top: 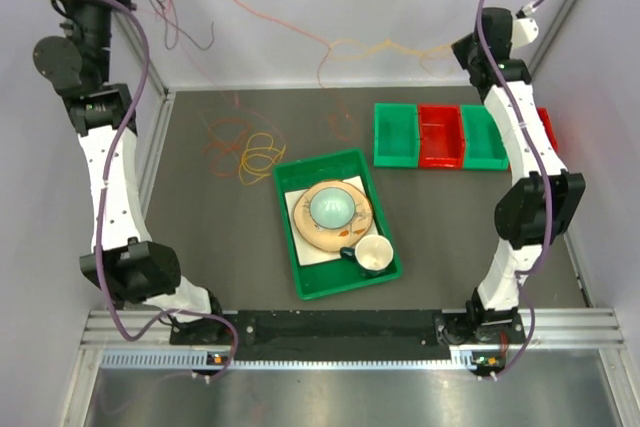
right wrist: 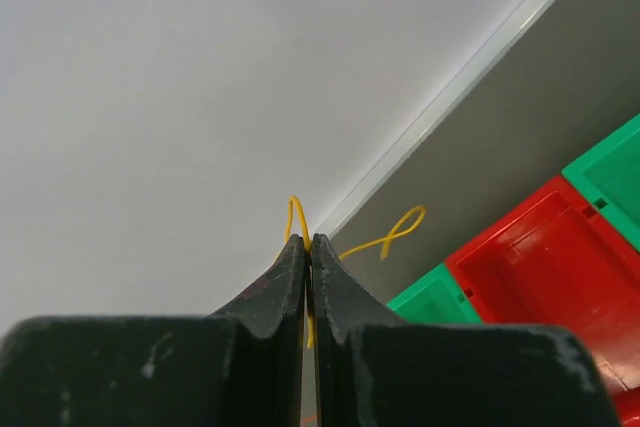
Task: Untangle the cables
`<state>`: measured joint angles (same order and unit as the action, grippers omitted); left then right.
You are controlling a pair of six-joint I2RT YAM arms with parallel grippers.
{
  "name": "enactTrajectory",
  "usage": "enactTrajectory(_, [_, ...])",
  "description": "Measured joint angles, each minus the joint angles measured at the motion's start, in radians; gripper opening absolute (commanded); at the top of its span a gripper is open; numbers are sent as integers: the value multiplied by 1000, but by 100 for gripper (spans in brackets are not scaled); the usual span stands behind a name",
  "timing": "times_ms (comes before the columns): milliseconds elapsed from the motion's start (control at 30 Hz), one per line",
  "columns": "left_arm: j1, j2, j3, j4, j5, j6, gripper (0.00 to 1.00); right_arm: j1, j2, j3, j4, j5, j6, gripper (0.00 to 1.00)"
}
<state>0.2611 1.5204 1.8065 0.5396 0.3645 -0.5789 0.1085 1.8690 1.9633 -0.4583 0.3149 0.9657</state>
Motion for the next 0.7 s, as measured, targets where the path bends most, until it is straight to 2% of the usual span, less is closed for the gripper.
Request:
enactTrajectory(100, [0, 34, 122, -21, -15, -8, 0, -13, -11, -13, 2, 2, -6, 0])
enactTrajectory(233, [0, 35, 162, -37, -21, -15, 0, -19, -34, -67, 2, 6, -21, 0])
enactTrajectory(433, [0, 31, 111, -58, -63, -2, 0, -48, -48, -117, 0, 21, -45, 0])
enactTrajectory(700, [10, 28, 11, -100, -145, 27, 0, -229, -163, -243, -13, 39, -62, 0])
